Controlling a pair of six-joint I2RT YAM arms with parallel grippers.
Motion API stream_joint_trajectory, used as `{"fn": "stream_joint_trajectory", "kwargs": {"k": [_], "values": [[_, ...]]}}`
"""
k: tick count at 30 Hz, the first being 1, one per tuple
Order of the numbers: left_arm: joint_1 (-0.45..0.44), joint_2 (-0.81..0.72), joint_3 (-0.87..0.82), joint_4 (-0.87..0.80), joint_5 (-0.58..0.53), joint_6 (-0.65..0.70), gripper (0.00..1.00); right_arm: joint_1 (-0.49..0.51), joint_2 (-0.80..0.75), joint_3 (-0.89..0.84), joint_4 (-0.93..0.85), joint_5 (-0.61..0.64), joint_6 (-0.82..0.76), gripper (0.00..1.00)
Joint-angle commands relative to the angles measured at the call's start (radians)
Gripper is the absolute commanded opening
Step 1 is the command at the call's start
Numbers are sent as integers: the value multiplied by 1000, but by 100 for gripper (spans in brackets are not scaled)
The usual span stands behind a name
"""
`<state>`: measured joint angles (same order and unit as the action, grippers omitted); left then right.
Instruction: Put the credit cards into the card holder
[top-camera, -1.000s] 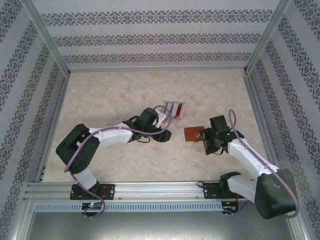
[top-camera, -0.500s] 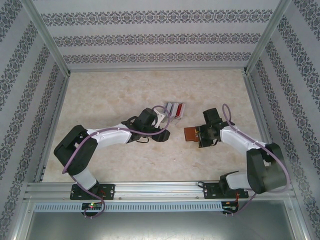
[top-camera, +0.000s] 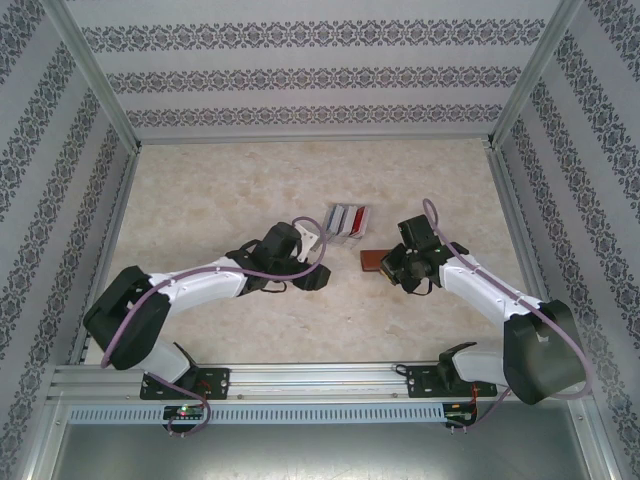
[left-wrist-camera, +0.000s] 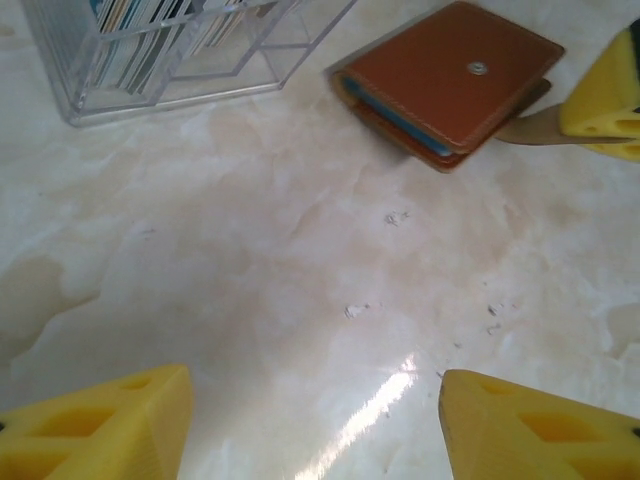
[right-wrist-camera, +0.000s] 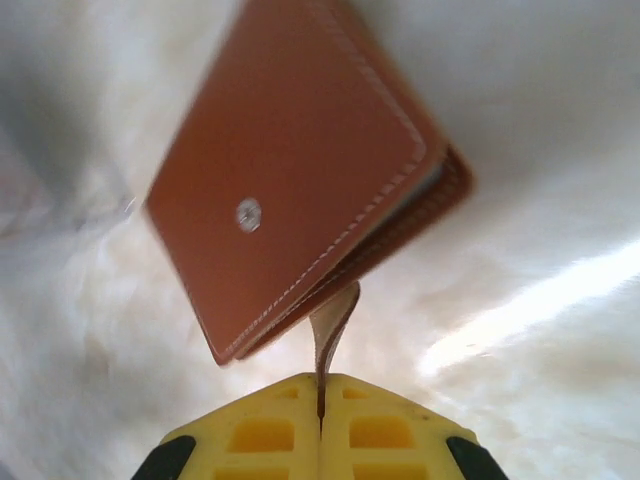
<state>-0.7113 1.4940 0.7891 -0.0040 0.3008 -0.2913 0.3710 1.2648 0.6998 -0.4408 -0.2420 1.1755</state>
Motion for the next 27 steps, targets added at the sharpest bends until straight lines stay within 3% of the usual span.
{"fn": "stream_joint_trajectory", "kwargs": {"k": [1,6,12,16,22,27], "values": [[15,-79,-69,99,42,18,70,58,-62,26,80,-141,-343,0],[15,-128,-113,121,74,66,73,139,-56,133,-90,-147,-565,0],[13,-92,-126,173,109,3,78,161,22,123,-32,-209,-585,0],[14,-49,-149,233,100,-95,80,192,54,149,-40,-179,-604,0],[25,37,-133,200,8,-202,66,149,63,115,-37,-187,-644,0],[41,76,-115,168,18,-277,61,85,46,35,9,-238,-653,0]]}}
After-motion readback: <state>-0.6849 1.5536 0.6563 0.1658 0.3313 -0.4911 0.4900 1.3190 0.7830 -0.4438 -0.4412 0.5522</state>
